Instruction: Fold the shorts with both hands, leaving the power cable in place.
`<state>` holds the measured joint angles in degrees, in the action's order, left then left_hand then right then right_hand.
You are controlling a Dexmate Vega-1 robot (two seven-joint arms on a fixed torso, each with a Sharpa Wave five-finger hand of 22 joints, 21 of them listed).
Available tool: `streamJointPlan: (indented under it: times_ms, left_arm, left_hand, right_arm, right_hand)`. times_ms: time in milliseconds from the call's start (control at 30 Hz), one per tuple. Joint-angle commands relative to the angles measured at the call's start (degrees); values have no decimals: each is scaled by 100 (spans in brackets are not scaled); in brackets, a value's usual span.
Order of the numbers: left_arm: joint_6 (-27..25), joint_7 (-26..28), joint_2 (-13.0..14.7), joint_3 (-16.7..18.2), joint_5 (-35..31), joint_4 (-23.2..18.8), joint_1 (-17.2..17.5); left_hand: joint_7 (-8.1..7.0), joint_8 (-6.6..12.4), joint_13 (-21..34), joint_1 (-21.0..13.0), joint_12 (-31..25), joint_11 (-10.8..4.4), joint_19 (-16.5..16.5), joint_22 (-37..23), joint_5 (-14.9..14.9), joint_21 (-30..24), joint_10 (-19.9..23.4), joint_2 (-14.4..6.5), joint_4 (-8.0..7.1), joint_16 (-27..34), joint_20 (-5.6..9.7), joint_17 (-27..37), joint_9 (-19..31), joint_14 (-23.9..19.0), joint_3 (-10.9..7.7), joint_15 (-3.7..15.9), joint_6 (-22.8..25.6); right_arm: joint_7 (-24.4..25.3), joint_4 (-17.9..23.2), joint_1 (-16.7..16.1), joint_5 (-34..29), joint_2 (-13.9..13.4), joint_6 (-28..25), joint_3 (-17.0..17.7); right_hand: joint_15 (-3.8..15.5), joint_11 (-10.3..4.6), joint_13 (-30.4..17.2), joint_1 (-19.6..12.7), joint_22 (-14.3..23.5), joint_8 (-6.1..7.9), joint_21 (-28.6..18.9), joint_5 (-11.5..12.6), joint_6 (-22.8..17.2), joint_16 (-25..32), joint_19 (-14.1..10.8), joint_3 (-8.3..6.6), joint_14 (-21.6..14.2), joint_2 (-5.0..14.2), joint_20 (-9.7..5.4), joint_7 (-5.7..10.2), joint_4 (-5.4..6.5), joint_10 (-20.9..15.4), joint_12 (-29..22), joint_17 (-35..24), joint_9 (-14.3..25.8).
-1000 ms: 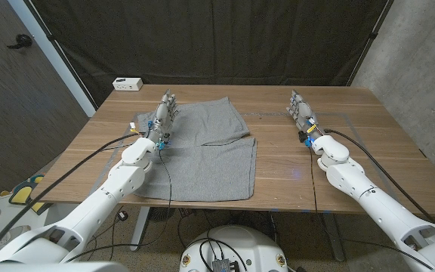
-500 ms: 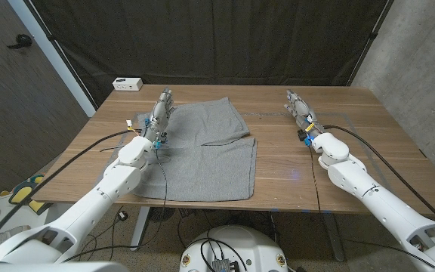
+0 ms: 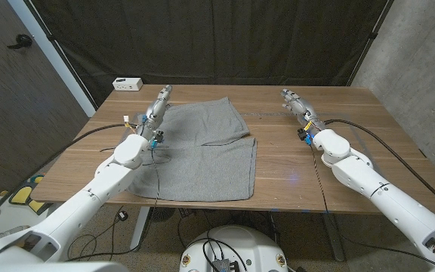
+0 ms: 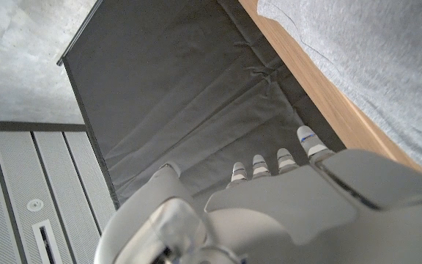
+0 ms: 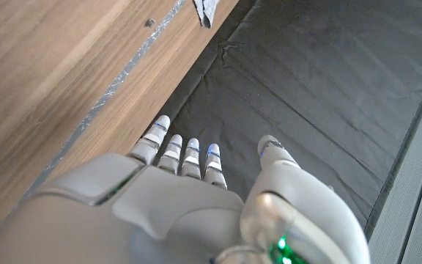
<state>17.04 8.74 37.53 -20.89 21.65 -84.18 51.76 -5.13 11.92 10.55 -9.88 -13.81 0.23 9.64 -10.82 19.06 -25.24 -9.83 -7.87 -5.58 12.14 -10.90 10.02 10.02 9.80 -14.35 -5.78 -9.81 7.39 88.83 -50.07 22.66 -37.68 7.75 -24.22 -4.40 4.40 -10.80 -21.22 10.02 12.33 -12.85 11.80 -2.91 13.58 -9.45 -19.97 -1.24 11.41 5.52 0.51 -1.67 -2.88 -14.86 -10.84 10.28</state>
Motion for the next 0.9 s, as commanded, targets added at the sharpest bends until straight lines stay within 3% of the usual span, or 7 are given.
streamJointPlan:
  times_ms: [33, 667, 900]
  left_arm:
    - [-451, 382, 560, 125, -638, -756, 319]
    - [-993, 681, 1332, 543, -1294, -1763, 1023]
    - [-1277, 806, 1664, 784, -1595, -2182, 1390]
  left_hand:
    - [26, 2, 8, -154, -36, 51, -22, -10, -71, -20, -68, -172, 26, -10, -56, 11, 17, -28, -136, -74, -89]
    - [20, -69, 12, -322, 38, 29, -31, -17, -215, 24, -86, -169, 84, -78, -65, 16, 22, -35, -295, -63, -115]
    - [25, -88, 14, -373, 74, 40, -6, -20, -276, 52, -119, -165, 99, -106, -53, 20, 24, -4, -349, -62, -129]
  right_arm:
    - [163, 679, -56, -492, -397, -639, -120]
    - [107, 1831, -135, -1530, -1074, -1503, -363]
    - [236, 2207, -245, -1869, -1170, -1760, -385]
  right_hand:
    - [-3, 7, -11, -112, 10, 32, -38, -24, -114, 41, -59, -84, -85, 6, 15, -13, 4, -68, -30, -35, 22]
    - [51, -8, -11, -199, 10, 13, -34, -71, -207, 76, -135, -216, -202, -8, 3, -14, 28, -211, -26, -60, 23]
    - [93, -24, -12, -233, 10, 11, -30, -84, -251, 88, -158, -259, -252, -14, 10, 0, 30, -259, -23, -64, 24]
